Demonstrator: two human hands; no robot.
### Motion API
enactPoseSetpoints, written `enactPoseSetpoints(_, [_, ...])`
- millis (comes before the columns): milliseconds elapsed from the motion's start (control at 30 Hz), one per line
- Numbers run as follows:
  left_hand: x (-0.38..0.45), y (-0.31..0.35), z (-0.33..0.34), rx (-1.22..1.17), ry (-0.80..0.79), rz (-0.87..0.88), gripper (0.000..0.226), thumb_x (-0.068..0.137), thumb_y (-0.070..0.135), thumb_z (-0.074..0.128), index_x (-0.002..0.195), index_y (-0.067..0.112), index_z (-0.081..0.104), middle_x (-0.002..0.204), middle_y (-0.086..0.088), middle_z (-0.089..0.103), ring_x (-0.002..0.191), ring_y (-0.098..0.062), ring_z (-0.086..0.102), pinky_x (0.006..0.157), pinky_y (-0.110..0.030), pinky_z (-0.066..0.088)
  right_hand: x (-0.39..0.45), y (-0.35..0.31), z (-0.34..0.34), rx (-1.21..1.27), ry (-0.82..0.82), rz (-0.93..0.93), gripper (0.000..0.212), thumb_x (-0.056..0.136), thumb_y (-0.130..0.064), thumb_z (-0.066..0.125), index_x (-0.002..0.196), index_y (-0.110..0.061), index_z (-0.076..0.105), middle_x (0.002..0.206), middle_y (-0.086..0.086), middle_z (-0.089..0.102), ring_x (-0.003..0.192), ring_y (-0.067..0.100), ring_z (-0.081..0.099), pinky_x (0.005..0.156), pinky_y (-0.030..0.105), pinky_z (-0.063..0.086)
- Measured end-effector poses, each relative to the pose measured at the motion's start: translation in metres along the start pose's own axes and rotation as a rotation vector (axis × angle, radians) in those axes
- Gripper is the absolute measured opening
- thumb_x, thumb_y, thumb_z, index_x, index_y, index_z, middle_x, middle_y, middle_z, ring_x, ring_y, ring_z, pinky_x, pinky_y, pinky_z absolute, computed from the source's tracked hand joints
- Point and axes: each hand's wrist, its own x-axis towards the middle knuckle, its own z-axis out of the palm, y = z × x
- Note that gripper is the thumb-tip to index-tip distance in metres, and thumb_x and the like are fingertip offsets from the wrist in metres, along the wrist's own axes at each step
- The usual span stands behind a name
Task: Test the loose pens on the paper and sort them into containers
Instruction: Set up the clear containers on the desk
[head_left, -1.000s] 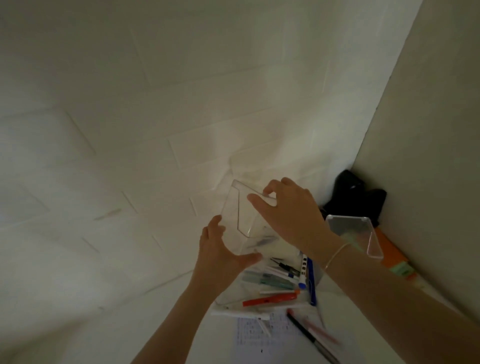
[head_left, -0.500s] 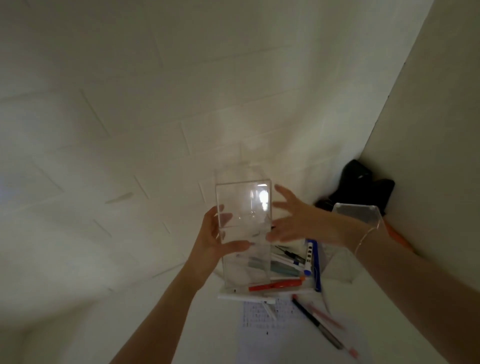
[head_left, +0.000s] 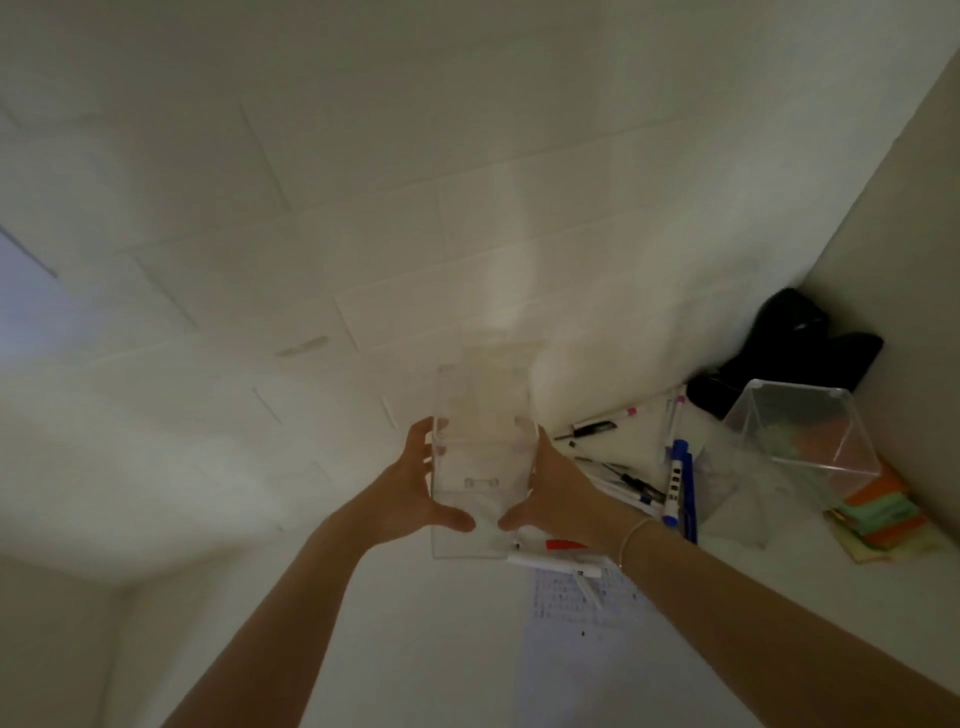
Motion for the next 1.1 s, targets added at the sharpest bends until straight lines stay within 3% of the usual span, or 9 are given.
enactPoseSetpoints(100, [-0.014, -0.022, -0.009, 0.047, -0.011, -0.051, 0.121, 0.046, 0.018, 0.09, 0.136, 0.034, 0.011, 0.131, 0.013, 0.043, 0.125, -0.011, 0.043, 0.098, -0.038, 0.047, 0.005, 0.011, 0.03, 0.018, -0.021, -0.016, 0.112, 0.065, 0.007, 0.077, 0.146, -0.029, 0.007, 0.131, -0.004, 0.044, 0.104, 0.013, 0.052, 0.074, 0.012, 0.045])
enactPoseSetpoints(233, [-0.029, -0.044, -0.023, 0.114, -0.014, -0.109, 0.116, 0.057, 0.002, 0.085, 0.139, 0.029, 0.008, 0.128, 0.012, 0.041, 0.119, -0.014, 0.045, 0.093, -0.03, 0.048, 0.014, 0.022, 0.073, -0.026, -0.008, -0.038, 0.105, 0.068, 0.004, 0.075, 0.147, -0.024, 0.012, 0.124, -0.007, 0.046, 0.112, 0.013, 0.051, 0.073, 0.006, 0.045])
enactPoseSetpoints(333, [-0.034, -0.056, -0.026, 0.153, 0.027, -0.105, 0.115, 0.059, 0.001, 0.084, 0.141, 0.029, 0.007, 0.114, 0.022, 0.041, 0.111, -0.014, 0.048, 0.088, -0.026, 0.048, 0.019, 0.03, 0.094, -0.049, 0.038, -0.013, 0.101, 0.071, 0.001, 0.069, 0.147, -0.029, 0.011, 0.143, -0.001, 0.04, 0.128, 0.016, 0.045, 0.097, 0.021, 0.045])
enactPoseSetpoints(467, [-0.03, -0.071, -0.013, 0.075, 0.055, -0.065, 0.116, 0.056, 0.003, 0.085, 0.14, 0.032, 0.009, 0.124, 0.01, 0.047, 0.116, -0.012, 0.052, 0.092, -0.029, 0.051, 0.02, 0.035, 0.092, -0.169, 0.072, -0.039, 0.098, 0.08, 0.002, 0.058, 0.148, -0.032, -0.005, 0.154, 0.002, 0.021, 0.138, 0.02, 0.031, 0.111, 0.03, 0.034])
enactPoseSetpoints(567, [-0.021, -0.076, 0.007, 0.005, 0.086, -0.033, 0.113, 0.058, 0.003, 0.086, 0.138, 0.03, 0.01, 0.12, 0.019, 0.046, 0.111, 0.013, 0.047, 0.085, -0.011, 0.046, 0.027, 0.05, 0.081, -0.302, 0.133, -0.094, 0.09, 0.089, -0.011, 0.055, 0.15, -0.029, -0.009, 0.153, 0.001, 0.021, 0.133, 0.017, 0.038, 0.108, 0.031, 0.038])
enactPoseSetpoints(667, [-0.006, -0.073, 0.019, 0.015, 0.068, -0.026, 0.117, 0.061, 0.005, 0.085, 0.143, 0.028, 0.004, 0.117, 0.027, 0.043, 0.108, 0.01, 0.046, 0.084, -0.007, 0.042, 0.031, 0.063, 0.067, -0.311, 0.169, -0.067, 0.093, 0.088, -0.013, 0.056, 0.147, -0.038, -0.011, 0.153, -0.004, 0.024, 0.123, 0.013, 0.047, 0.101, 0.03, 0.046])
enactPoseSetpoints(833, [0.021, -0.064, 0.03, 0.035, 0.012, 0.007, 0.124, 0.064, 0.007, 0.084, 0.148, 0.027, -0.006, 0.124, 0.034, 0.034, 0.12, 0.004, 0.039, 0.092, -0.017, 0.041, 0.04, 0.079, 0.047, -0.206, 0.239, -0.032, 0.099, 0.083, -0.009, 0.061, 0.145, -0.047, -0.006, 0.146, -0.005, 0.034, 0.126, 0.015, 0.046, 0.101, 0.035, 0.047])
enactPoseSetpoints(967, [0.03, -0.057, 0.04, 0.037, 0.048, 0.029, 0.12, 0.066, 0.009, 0.084, 0.145, 0.032, -0.003, 0.129, 0.037, 0.027, 0.117, 0.02, 0.034, 0.088, -0.003, 0.034, 0.038, 0.079, 0.034, -0.243, 0.25, 0.021, 0.104, 0.08, -0.008, 0.065, 0.148, -0.039, -0.007, 0.151, -0.002, 0.031, 0.129, 0.016, 0.044, 0.103, 0.033, 0.045])
enactPoseSetpoints(1100, [0.013, -0.041, 0.05, 0.203, 0.12, -0.153, 0.088, 0.076, 0.023, 0.077, 0.145, 0.021, 0.021, 0.137, 0.01, 0.041, 0.124, -0.007, 0.041, 0.092, -0.016, 0.032, 0.008, 0.069, 0.019, -0.254, 0.199, 0.097, 0.102, 0.085, -0.01, 0.065, 0.149, -0.029, -0.011, 0.157, -0.003, 0.011, 0.138, 0.017, 0.032, 0.103, 0.022, 0.033])
